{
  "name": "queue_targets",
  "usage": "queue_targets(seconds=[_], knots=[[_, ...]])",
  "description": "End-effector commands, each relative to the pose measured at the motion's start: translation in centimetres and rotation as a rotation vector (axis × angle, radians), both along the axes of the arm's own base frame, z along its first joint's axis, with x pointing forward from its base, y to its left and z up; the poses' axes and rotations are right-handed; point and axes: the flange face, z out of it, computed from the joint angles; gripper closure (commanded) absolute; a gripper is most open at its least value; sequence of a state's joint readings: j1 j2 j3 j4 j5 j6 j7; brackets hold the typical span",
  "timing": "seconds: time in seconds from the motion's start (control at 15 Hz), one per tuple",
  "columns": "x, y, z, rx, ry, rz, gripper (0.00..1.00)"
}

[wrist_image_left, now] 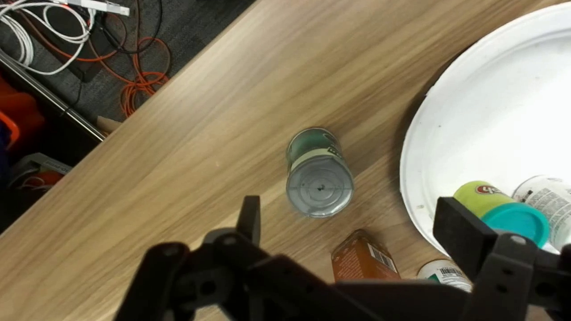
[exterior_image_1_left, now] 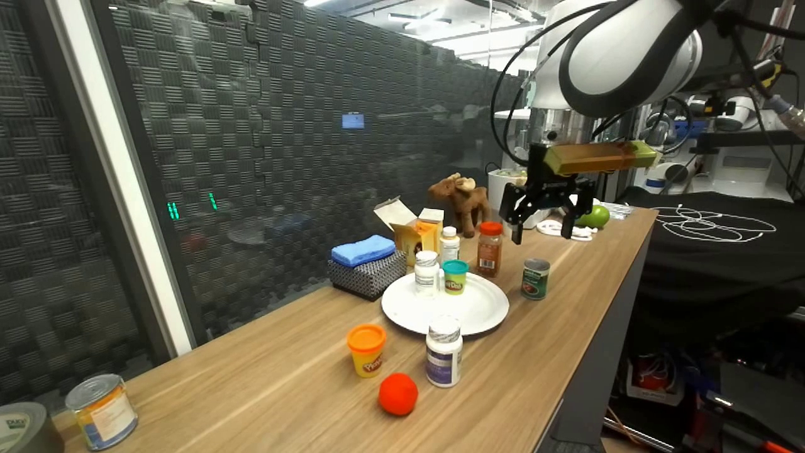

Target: Put the bottles and the orange plushy on the table onto the plate

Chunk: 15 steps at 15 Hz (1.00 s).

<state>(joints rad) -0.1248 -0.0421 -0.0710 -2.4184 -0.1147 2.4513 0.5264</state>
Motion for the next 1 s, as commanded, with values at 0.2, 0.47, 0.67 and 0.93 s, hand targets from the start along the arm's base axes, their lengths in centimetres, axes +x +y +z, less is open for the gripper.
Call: queue_targets(seconds=[0.2, 0.47, 0.67, 0.93], knots=[[1.4, -0.9, -2.9, -0.007, 0.03, 0.016, 0.0], [2.0, -1.1, -4.5, -0.014, 0.062, 0.008, 0.0], [2.6, -1.2, -5.2, -0.014, 0.073, 0.006, 0.08], [3.0, -1.2, -5.7, -0.02, 0.083, 0.007, 0.49]])
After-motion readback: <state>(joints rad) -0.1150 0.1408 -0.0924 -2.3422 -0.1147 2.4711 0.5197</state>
